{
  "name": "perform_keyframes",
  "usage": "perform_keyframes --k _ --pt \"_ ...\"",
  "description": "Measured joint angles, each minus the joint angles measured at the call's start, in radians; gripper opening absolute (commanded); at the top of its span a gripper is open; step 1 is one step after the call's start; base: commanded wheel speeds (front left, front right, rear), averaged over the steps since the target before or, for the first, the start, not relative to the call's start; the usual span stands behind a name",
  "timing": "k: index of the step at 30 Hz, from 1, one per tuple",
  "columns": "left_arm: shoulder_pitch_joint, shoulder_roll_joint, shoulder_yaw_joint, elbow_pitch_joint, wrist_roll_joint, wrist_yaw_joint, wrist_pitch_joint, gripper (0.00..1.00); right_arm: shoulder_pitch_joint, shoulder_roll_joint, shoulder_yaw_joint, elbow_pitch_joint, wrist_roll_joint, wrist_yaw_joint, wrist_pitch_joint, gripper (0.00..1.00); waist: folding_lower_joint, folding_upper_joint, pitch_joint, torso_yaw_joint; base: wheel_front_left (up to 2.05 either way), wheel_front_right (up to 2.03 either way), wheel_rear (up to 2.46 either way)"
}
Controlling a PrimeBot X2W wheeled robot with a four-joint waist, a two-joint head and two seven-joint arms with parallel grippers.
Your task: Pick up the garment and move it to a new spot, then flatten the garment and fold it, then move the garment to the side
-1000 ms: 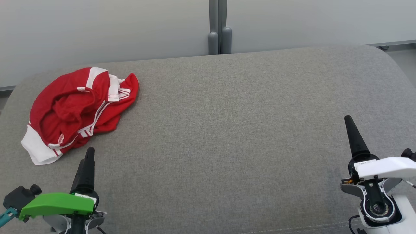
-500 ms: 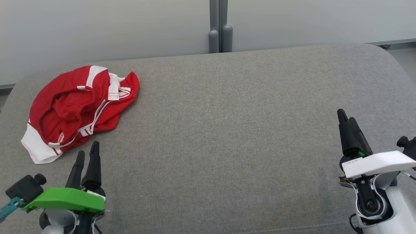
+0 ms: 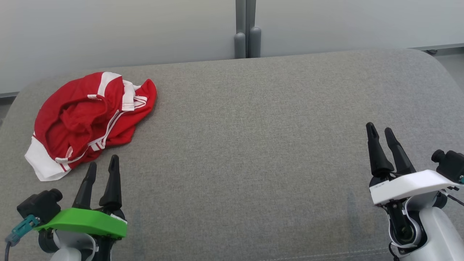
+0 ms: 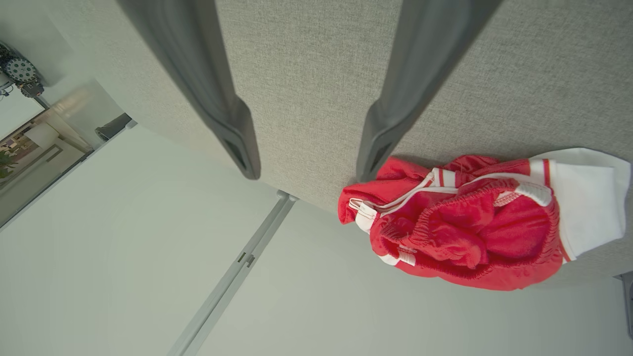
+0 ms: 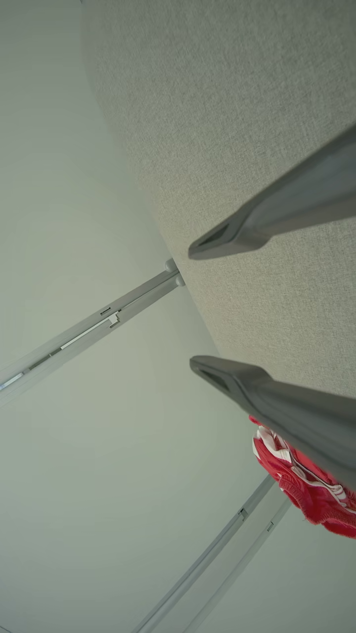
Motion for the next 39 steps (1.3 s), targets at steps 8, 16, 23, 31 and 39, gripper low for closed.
perform_keyframes --k 8,16,23,31,39 --pt "-0.002 -0.005 -0.005 -0.003 0.106 0.0 -0.028 1.0 0.0 0.002 0.004 0.001 -0.113 0.0 -0.026 1.0 0.0 0.0 0.002 0.0 0.0 0.0 0.0" --pt "-0.009 -0.014 -0.009 -0.005 0.212 -0.002 -0.055 1.0 -0.002 0.002 0.007 0.0 -0.226 0.0 -0.056 1.0 0.0 0.0 0.005 0.0 0.0 0.0 0.0" --pt "-0.013 -0.018 -0.011 -0.007 0.294 -0.008 -0.082 1.0 -0.003 0.005 0.01 -0.007 -0.321 0.006 -0.079 1.0 0.0 0.0 0.008 0.003 0.0 0.0 0.0" --pt "-0.02 -0.019 -0.011 -0.011 0.37 -0.018 -0.1 1.0 -0.018 0.009 0.009 -0.013 -0.406 0.01 -0.101 1.0 0.0 0.0 0.014 0.005 0.0 0.0 0.0" --pt "-0.021 -0.024 -0.005 -0.011 0.38 -0.021 -0.103 1.0 -0.021 0.027 0.001 -0.014 -0.41 0.015 -0.101 1.0 0.0 0.0 0.016 0.004 0.0 0.0 0.0"
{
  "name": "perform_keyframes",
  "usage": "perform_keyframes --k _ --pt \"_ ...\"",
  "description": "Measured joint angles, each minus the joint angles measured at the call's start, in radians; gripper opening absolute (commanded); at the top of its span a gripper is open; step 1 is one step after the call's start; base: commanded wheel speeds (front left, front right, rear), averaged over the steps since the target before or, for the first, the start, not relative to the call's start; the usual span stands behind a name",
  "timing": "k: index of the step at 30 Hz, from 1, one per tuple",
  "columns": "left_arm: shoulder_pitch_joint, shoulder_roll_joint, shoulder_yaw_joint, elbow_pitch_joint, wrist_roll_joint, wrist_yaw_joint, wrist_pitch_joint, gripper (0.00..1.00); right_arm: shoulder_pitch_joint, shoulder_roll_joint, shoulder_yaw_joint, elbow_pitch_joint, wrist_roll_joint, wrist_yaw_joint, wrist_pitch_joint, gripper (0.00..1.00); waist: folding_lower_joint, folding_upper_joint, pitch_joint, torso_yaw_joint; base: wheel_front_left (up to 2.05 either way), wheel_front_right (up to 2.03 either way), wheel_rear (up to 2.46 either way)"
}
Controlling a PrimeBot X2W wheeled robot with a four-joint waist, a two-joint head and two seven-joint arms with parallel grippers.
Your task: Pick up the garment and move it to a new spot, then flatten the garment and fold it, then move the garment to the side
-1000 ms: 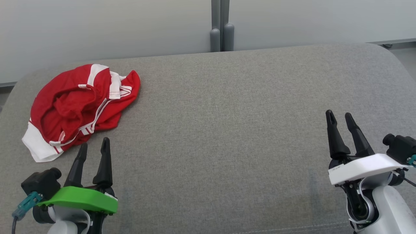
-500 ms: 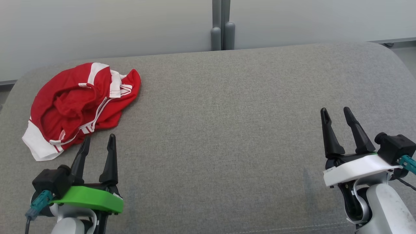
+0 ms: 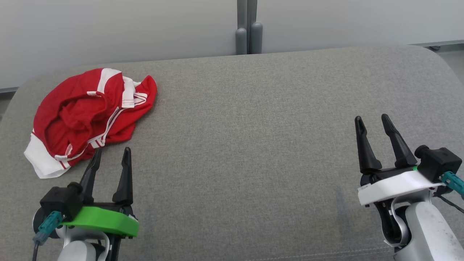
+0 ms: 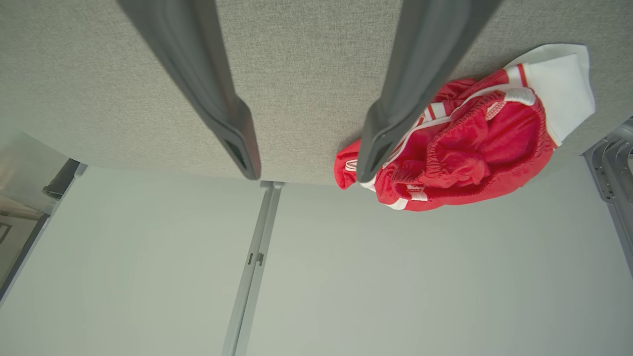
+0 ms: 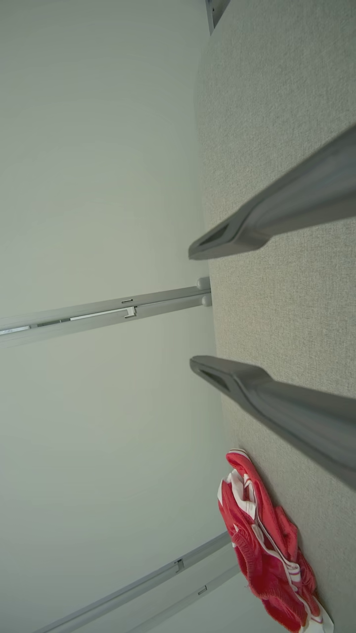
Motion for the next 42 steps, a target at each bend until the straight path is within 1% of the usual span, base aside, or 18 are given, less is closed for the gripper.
perform_keyframes --k 6,14,17,33,35,42 --pt "-0.001 -0.003 0.004 0.001 0.008 -0.007 0.0 1.0 0.0 0.003 -0.007 0.0 0.0 0.007 0.0 1.0 0.0 0.0 0.003 -0.001 0.0 0.0 0.0" --pt "-0.001 -0.008 0.013 0.003 0.013 -0.008 0.0 1.0 0.0 0.006 -0.011 0.0 -0.009 0.009 0.0 1.0 0.0 0.0 0.005 -0.002 0.0 0.0 0.0" --pt "-0.001 -0.01 0.019 0.004 0.016 -0.009 0.0 1.0 0.0 0.007 -0.012 0.0 -0.01 0.016 0.0 1.0 0.0 0.0 0.004 -0.003 0.0 0.0 0.0" --pt "-0.002 -0.024 0.035 0.012 0.025 -0.016 0.0 1.0 0.0 0.015 -0.021 0.005 -0.027 0.018 0.0 1.0 0.0 0.0 0.002 -0.002 0.0 0.0 0.0" --pt "-0.002 -0.025 0.037 0.012 0.025 -0.017 0.0 1.0 0.0 0.018 -0.022 0.005 -0.028 0.026 0.0 1.0 0.0 0.0 0.001 -0.002 0.0 0.0 0.0" --pt "-0.002 -0.026 0.041 0.016 0.026 -0.018 0.0 1.0 0.0 0.022 -0.027 0.006 -0.035 0.026 0.0 1.0 0.0 0.0 -0.001 0.003 0.0 0.0 0.0"
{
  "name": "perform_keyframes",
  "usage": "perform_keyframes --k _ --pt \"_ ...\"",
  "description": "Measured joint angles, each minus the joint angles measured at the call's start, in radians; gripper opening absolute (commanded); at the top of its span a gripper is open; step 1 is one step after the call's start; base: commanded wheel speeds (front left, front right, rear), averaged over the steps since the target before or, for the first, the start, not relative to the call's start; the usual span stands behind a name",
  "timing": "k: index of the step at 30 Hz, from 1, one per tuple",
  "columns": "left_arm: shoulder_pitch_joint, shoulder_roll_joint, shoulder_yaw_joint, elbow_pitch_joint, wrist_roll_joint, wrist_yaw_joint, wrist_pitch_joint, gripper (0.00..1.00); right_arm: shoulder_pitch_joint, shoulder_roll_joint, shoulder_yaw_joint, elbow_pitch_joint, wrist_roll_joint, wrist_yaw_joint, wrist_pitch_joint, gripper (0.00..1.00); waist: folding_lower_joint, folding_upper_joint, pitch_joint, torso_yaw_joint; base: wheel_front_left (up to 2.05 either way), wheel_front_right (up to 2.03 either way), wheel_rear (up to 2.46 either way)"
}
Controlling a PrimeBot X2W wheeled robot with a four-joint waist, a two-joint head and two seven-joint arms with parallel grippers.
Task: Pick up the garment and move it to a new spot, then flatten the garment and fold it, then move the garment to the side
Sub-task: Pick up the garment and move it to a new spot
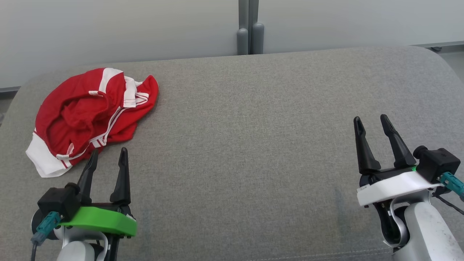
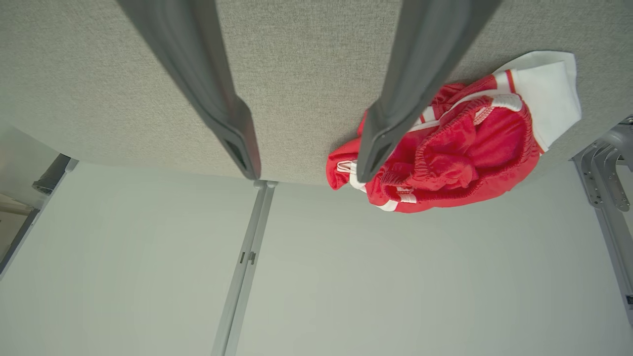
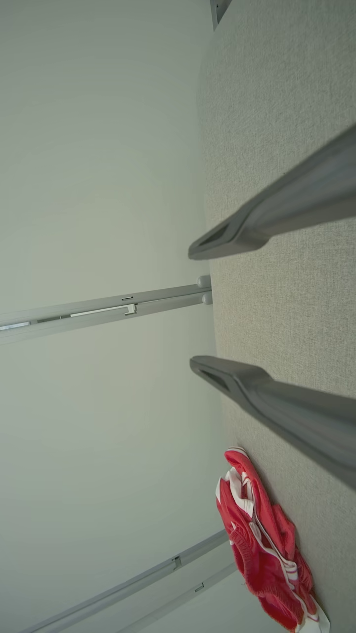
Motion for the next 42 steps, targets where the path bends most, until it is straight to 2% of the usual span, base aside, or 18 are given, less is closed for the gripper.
perform_keyframes --k 12,42 --pt "-0.025 -0.004 -0.006 0.025 0.007 -0.008 0.0 1.0 0.0 0.008 -0.01 0.0 0.0 0.0 0.0 1.0 0.0 0.0 0.002 0.064 0.0 0.0 0.0" --pt "-0.026 -0.008 0.022 0.086 0.007 -0.009 0.0 1.0 0.002 0.012 0.044 0.017 0.0 0.009 -0.002 1.0 0.0 0.0 -0.004 0.31 0.0 0.0 0.0"
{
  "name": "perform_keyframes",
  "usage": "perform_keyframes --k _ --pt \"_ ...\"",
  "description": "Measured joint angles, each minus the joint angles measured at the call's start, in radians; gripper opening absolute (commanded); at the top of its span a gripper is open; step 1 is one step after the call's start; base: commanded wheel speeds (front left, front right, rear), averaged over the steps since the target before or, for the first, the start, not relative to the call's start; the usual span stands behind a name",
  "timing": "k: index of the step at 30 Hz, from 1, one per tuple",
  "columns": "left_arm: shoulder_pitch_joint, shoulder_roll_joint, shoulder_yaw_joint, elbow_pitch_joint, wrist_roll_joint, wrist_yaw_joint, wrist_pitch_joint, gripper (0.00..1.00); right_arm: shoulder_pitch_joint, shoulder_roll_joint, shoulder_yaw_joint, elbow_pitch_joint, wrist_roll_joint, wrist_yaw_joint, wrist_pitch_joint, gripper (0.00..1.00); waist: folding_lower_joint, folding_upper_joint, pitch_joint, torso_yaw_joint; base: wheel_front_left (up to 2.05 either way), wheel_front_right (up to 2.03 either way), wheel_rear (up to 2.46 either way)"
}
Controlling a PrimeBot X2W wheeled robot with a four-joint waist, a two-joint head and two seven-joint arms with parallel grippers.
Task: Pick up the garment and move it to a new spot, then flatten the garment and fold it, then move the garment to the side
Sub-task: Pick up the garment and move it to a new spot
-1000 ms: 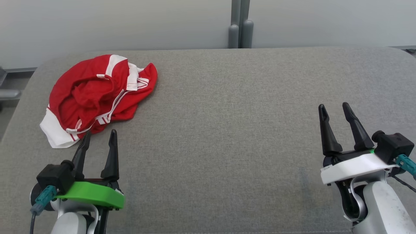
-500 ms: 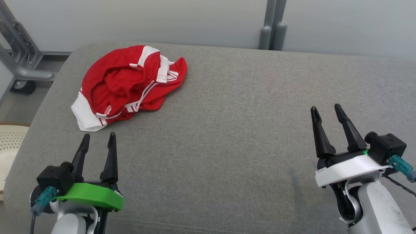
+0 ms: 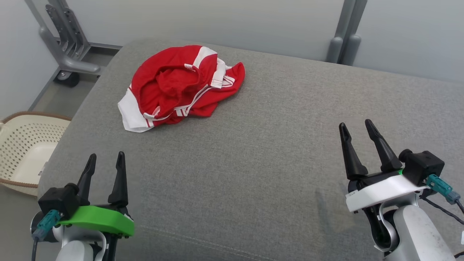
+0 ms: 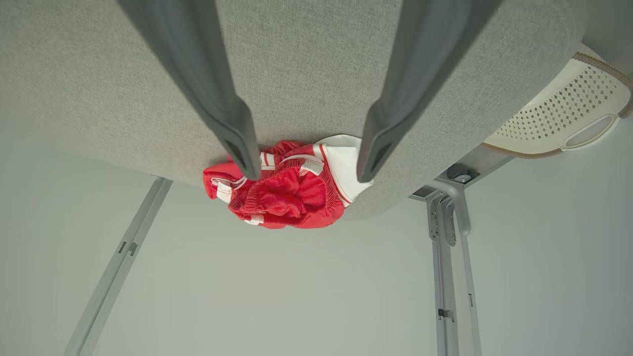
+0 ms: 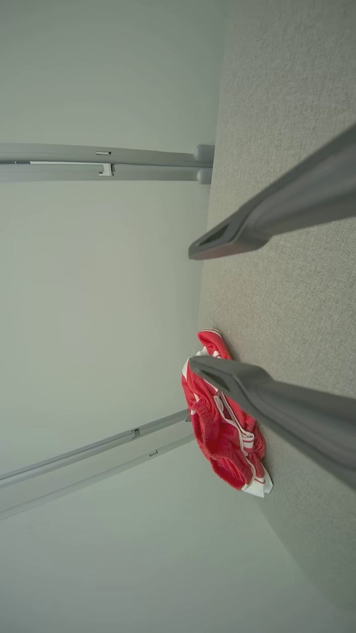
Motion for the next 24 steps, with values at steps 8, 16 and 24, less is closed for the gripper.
perform_keyframes --k 8,16,24 --pt "0.0 -0.001 0.028 0.004 -0.001 0.0 0.0 1.0 0.0 0.003 0.051 0.008 0.001 0.0 0.0 1.0 0.0 0.0 -0.002 0.046 0.0 0.0 0.0" --pt "0.0 -0.001 0.048 -0.002 -0.011 0.0 0.0 1.0 -0.002 0.002 0.09 0.01 0.002 0.0 0.0 1.0 0.0 0.0 0.01 0.033 0.0 0.0 0.0" --pt "-0.079 0.023 0.054 -0.01 -0.015 -0.002 0.0 1.0 -0.011 -0.005 0.106 0.002 0.011 0.0 -0.001 1.0 0.0 0.0 0.05 0.004 0.0 0.0 0.0"
